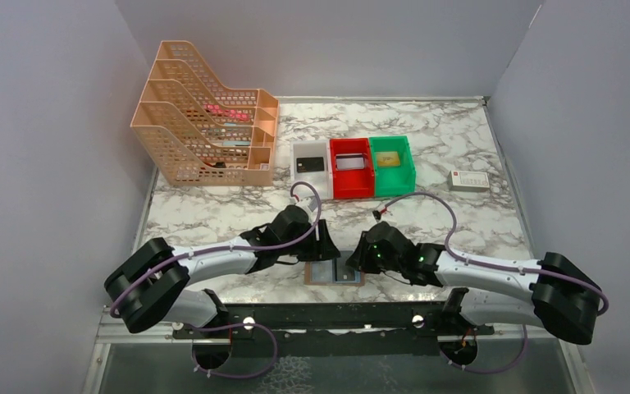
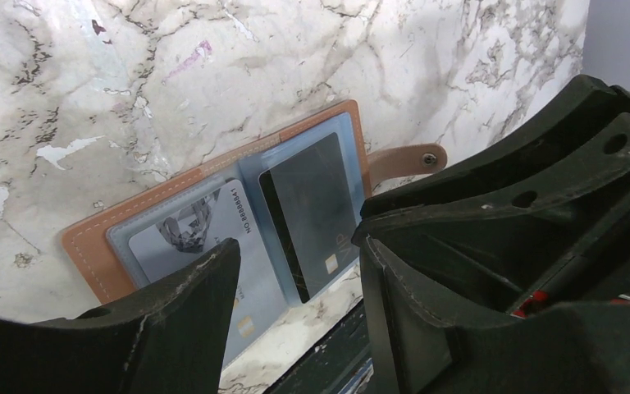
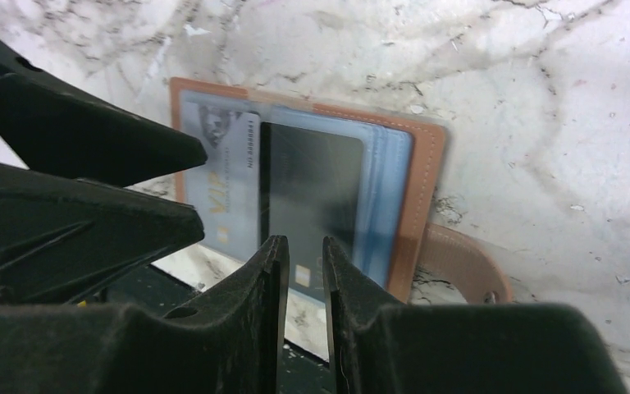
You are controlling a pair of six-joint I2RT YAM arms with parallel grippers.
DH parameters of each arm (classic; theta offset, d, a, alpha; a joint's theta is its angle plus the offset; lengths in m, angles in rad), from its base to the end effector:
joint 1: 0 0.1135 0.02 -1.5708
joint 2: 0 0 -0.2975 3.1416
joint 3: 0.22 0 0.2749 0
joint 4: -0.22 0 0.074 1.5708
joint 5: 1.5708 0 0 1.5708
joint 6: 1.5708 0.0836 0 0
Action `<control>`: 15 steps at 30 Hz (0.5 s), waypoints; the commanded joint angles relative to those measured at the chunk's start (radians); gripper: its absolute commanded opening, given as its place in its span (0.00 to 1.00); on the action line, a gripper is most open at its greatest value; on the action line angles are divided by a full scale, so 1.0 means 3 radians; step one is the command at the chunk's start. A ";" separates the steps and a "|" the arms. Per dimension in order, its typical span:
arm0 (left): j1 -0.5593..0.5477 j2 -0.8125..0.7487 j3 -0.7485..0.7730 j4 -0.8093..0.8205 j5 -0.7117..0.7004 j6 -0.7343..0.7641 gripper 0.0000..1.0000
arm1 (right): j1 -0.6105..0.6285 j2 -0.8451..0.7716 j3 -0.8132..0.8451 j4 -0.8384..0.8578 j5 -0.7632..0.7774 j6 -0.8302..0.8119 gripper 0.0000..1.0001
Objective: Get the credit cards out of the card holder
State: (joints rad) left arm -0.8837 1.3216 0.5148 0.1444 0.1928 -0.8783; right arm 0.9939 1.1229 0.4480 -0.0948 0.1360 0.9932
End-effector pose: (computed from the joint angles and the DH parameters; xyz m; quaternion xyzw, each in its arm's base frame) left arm 0.1770 -0.2410 0.1536 0.0447 0.8943 -0.3919 0.2112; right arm 0.1463 0.2040 0.1517 0.0262 0.9187 0.2918 0.2647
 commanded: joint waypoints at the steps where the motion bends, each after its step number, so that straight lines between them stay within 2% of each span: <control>1: -0.0003 0.0121 0.0037 0.0140 0.0172 0.0055 0.58 | 0.0016 0.0151 0.0084 -0.0040 -0.0034 0.0033 0.27; 15: -0.0005 0.0343 0.0052 0.0302 0.0364 0.0052 0.57 | 0.0016 0.0321 0.0023 -0.0142 0.0068 0.0110 0.27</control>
State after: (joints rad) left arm -0.8837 1.3998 0.5148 0.1932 0.2588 -0.8738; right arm 0.9939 1.1946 0.4538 -0.1234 0.1368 1.0019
